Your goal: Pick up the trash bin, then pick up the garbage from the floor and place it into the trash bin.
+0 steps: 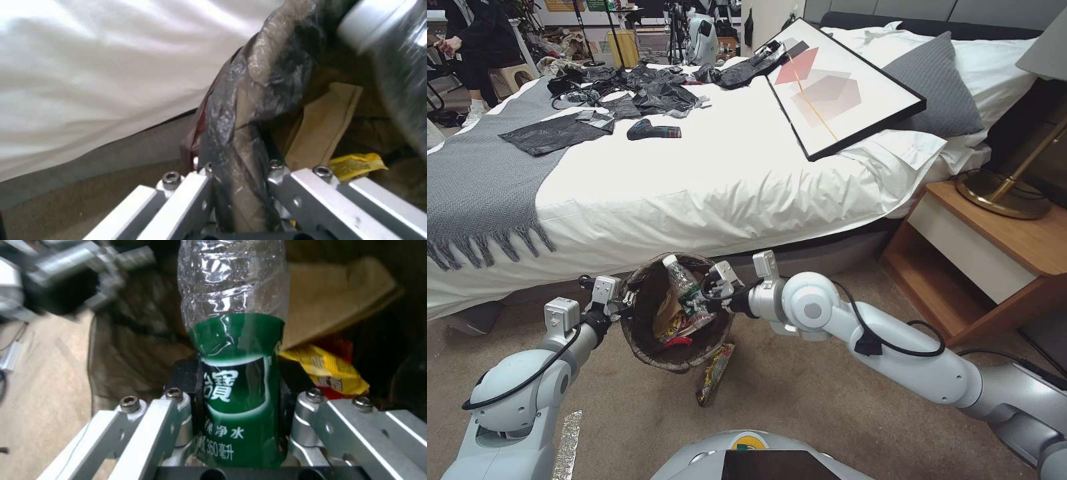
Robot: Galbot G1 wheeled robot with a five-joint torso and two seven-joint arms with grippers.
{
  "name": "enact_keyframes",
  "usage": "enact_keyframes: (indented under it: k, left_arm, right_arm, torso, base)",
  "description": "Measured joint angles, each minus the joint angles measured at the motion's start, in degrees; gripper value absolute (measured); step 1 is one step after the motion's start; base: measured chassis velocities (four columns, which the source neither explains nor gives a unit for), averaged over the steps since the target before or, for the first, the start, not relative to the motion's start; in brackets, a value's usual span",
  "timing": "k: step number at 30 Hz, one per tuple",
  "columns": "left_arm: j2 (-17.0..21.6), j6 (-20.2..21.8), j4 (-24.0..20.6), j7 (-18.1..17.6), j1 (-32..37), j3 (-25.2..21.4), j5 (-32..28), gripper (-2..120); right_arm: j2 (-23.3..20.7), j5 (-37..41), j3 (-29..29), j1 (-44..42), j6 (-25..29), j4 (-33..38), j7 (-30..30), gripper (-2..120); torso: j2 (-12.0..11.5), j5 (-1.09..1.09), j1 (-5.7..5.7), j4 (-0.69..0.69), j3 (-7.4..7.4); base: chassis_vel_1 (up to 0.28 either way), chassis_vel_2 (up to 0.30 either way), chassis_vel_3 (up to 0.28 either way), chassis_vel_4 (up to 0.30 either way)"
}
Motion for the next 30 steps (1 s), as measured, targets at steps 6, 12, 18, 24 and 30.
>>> enact_keyframes:
  k: [6, 12, 18, 24, 30]
  left_arm:
    - [-0.2, 0.0, 0.5, 0.0, -0.2, 0.3, 0.1, 0]
    - [-0.1, 0.0, 0.7, 0.0, -0.3, 0.2, 0.1, 0]
    - [-0.4, 0.0, 0.9, 0.0, -0.3, 0.3, 0.3, 0]
    - [-0.4, 0.0, 0.9, 0.3, -0.1, 0.2, 0.4, 0]
    - [-0.3, 0.0, 0.7, 0.4, -0.1, 0.2, 0.3, 0]
  right_arm:
    - [1.6, -2.6, -1.3, -1.0, 0.6, -3.9, -0.5, 27]
    - [2.3, -2.6, -1.3, -1.0, 0.9, -4.4, -0.5, 34]
    - [3.3, -2.6, -1.4, -0.5, 1.3, -5.7, -0.7, 62]
    - [3.7, -2.6, -1.1, 0.1, 1.8, -6.1, -1.2, 85]
    - [3.6, -1.9, 0.6, 1.0, 1.8, -4.3, -1.3, 100]
  torso:
    - [0.0, 0.01, 0.00, 0.01, 0.00]
    - [0.0, 0.00, 0.00, 0.00, 0.00]
    - [0.0, 0.00, 0.00, 0.01, 0.00]
    - [0.0, 0.00, 0.00, 0.01, 0.00]
    - [0.0, 0.00, 0.00, 0.01, 0.00]
  base:
    - [0.000, 0.000, 0.000, 0.000]
    - [0.000, 0.000, 0.000, 0.000]
    - [0.000, 0.000, 0.000, 0.000]
    - [0.000, 0.000, 0.000, 0.000]
    - [0.000, 0.000, 0.000, 0.000]
